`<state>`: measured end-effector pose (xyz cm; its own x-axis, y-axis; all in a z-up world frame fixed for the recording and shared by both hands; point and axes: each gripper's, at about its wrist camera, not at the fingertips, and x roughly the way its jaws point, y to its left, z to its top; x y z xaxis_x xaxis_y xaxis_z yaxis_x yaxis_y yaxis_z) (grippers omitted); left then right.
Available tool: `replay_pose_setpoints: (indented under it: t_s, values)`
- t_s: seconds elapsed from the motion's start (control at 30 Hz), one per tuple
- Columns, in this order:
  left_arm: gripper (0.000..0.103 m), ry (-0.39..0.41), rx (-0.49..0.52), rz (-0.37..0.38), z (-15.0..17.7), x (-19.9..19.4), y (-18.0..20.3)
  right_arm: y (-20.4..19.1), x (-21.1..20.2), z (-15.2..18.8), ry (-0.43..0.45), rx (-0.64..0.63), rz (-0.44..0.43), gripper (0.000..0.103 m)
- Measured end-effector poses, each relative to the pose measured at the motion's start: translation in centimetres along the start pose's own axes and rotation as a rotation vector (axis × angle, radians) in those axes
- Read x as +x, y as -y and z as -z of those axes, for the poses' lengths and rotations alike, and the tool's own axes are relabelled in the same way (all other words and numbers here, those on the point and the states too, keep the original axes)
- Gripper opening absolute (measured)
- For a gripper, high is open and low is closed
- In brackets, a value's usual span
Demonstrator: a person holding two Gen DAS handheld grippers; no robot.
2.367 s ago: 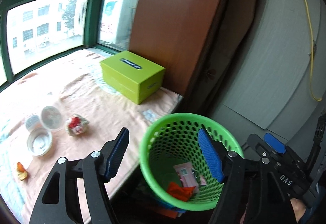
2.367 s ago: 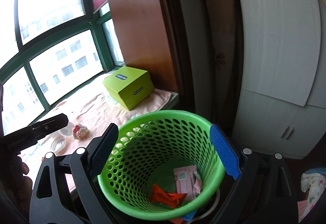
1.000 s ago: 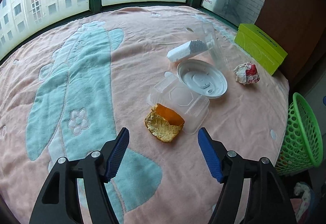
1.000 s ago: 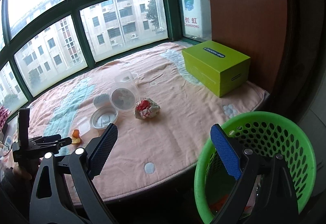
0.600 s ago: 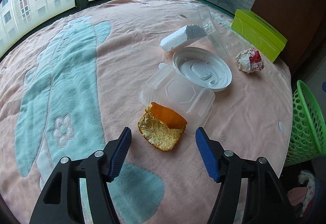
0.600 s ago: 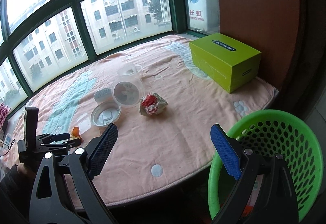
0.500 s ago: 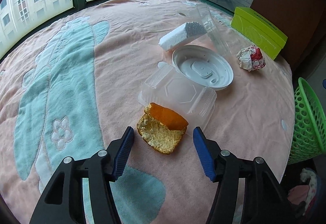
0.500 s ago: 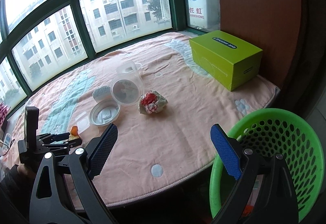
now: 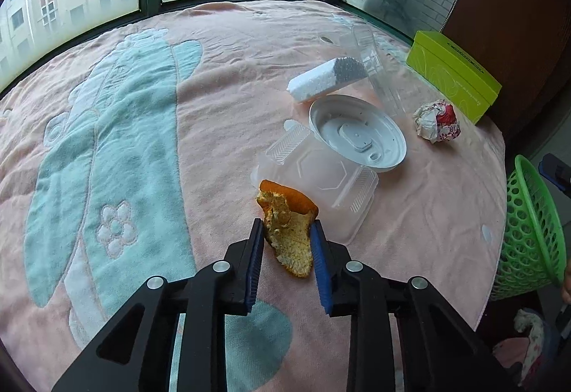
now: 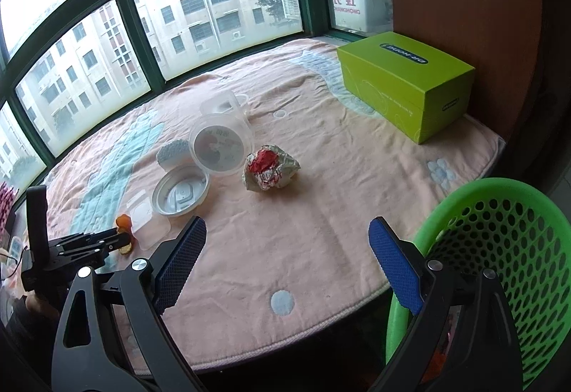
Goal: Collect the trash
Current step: 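Grasp the bread crust with the left gripper while the right grasps the paper ball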
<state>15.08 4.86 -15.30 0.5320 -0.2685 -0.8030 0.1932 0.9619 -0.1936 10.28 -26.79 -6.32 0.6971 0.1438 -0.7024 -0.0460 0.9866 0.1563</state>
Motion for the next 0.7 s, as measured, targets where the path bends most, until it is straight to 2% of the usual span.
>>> replay_pose_setpoints:
  t_s: [0.27,0.57,0.6,0.63,0.7]
  values:
    - [0.023,0.031,-0.037,0.01,-0.2,-1.6,-0.9,0.0,3.8,-0.4,-0.076,0.016,-0.007,0.092]
    - [0.021,0.074,-0.073,0.025,-0.4,-3.9,-2.1,-1.9,9.0,-3.0,-0.109,-0.012,-0.029,0.092]
    - [0.018,0.08,-0.078,0.03,-0.4,-4.2,-2.2,-2.0,9.6,-3.3,-0.113,-0.013,-0.03,0.092]
    - [0.01,0.079,-0.083,0.039,-0.5,-4.3,-2.3,-2.1,10.3,-3.6,-0.12,-0.016,-0.025,0.092]
    - [0.01,0.08,-0.093,0.054,-0.6,-4.6,-2.5,-2.1,11.7,-4.0,-0.139,-0.017,-0.004,0.092]
